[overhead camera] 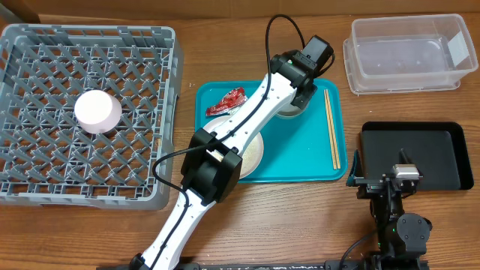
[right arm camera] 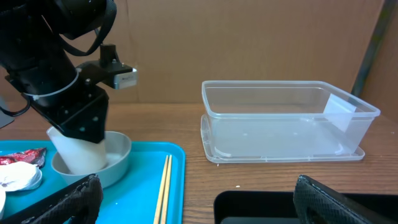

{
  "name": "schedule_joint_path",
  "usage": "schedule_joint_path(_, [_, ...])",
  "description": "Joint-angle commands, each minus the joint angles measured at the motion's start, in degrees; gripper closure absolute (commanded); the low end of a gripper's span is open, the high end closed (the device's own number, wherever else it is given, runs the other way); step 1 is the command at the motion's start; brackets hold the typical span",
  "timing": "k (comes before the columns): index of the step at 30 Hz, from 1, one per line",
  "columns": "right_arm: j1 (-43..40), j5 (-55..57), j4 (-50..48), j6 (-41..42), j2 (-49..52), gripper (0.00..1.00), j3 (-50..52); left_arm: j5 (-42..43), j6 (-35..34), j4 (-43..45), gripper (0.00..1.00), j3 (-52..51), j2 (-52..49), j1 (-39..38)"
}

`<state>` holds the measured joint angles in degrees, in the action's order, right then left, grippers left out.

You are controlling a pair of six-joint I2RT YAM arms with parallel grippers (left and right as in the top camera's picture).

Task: Sort waste into correct bins and load items into the dishwasher
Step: 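Reach the left gripper back to the white cup on the tray, then grasp the white cup with the left gripper and lift it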

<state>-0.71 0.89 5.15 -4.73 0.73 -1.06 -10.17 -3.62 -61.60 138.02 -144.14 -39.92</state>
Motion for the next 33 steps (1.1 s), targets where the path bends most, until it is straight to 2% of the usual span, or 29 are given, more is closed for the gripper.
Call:
schedule_joint_path(1, [-0.2,0.5,-0.3,-0.2,-0.6,0.00,0.6,-1.4,-2.0,-1.0,0.96,1.1,-0.1,0.2])
schedule_joint_path(6, [-0.2,0.5,-0.3,-0.2,-0.6,0.00,0.6,-1.4,-6.0,-6.4,0.97,9.0,0.0,0.1])
schedule_joint_path(9, [-0.2,0.5,-0.3,-0.2,-0.6,0.00,0.6,-1.3,-8.8,-11.0,0.96,17.3,0.3,0.7])
schedule_joint_path(12, [-0.2,0.5,-0.3,-0.2,-0.6,0.00,0.6,2.3,-10.7,-14.8,0.96,26.0,1.5,2.5])
schedule_joint_path(17, [-0.2,0.5,-0.3,-0.2,-0.6,0.00,0.6,17.8,-11.3,-18.8,0.96,37.7,4.2,10.5])
schedule_joint_path(22, [-0.2,0.5,-0.3,-0.2,-0.6,0.00,0.6,34.6,-13.6,-18.8,0.96,40.0,4.7,25.8])
schedule_joint_path(27, [-0.2,0.5,-0.3,-0.2,-0.6,0.00,0.6,52.1,-13.6,-16.7,0.96,33.4,4.7,41.2])
schedule_joint_path(33, [-0.2,0.5,-0.3,-0.2,-0.6,0.00,0.6,81.3,-13.1,-7.2,0.96,17.8,4.7,56.0])
